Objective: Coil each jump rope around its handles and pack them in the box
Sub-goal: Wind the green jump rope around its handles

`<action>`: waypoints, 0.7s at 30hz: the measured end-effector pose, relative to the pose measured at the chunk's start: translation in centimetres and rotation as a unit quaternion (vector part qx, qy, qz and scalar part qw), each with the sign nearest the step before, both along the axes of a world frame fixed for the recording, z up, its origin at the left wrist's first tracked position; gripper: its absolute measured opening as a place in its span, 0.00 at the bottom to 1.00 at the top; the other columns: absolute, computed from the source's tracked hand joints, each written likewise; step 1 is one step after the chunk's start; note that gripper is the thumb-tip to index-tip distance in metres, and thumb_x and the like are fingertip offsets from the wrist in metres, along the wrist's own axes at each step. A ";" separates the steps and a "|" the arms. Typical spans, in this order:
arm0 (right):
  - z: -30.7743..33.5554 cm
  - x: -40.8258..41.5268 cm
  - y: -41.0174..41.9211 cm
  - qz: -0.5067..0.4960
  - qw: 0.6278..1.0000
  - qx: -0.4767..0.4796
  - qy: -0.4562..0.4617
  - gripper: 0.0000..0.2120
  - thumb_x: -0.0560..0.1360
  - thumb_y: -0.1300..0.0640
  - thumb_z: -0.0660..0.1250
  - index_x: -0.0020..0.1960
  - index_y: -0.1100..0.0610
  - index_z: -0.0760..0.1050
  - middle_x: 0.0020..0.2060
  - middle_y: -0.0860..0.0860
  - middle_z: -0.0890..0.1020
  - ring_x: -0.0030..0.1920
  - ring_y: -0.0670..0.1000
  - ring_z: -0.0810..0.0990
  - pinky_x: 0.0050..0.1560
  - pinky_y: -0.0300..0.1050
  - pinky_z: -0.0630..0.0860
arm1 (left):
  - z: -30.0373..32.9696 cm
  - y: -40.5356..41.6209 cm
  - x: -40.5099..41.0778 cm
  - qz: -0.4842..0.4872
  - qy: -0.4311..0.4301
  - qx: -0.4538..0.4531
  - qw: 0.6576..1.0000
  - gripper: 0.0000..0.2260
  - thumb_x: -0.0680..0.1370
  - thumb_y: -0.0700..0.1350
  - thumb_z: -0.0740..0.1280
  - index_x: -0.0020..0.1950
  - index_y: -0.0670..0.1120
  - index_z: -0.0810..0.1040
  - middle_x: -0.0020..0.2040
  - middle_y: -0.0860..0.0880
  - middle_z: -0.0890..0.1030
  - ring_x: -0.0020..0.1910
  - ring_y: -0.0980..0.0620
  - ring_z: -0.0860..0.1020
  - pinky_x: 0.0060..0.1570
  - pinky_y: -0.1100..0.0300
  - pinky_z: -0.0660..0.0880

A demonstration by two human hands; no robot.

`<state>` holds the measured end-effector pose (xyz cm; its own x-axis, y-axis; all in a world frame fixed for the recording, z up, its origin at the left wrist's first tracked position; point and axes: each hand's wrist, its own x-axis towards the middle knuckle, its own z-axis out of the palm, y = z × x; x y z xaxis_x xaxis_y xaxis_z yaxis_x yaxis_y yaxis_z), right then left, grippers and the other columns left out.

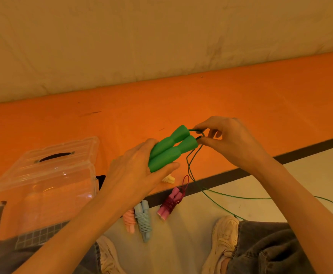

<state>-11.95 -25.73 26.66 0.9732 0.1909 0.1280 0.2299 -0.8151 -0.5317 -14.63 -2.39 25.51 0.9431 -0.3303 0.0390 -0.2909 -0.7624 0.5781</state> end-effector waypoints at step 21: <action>0.7 0.1 0.5 -0.056 0.962 0.265 0.025 0.09 0.74 0.64 0.69 0.42 0.50 0.80 0.38 0.55 0.84 0.37 0.45 0.81 0.43 0.42 0.78 | 0.2 -0.2 0.4 -0.015 0.055 -0.131 0.990 0.18 0.72 0.70 0.60 0.52 0.59 0.70 0.33 0.57 0.74 0.31 0.58 0.73 0.30 0.63 0.64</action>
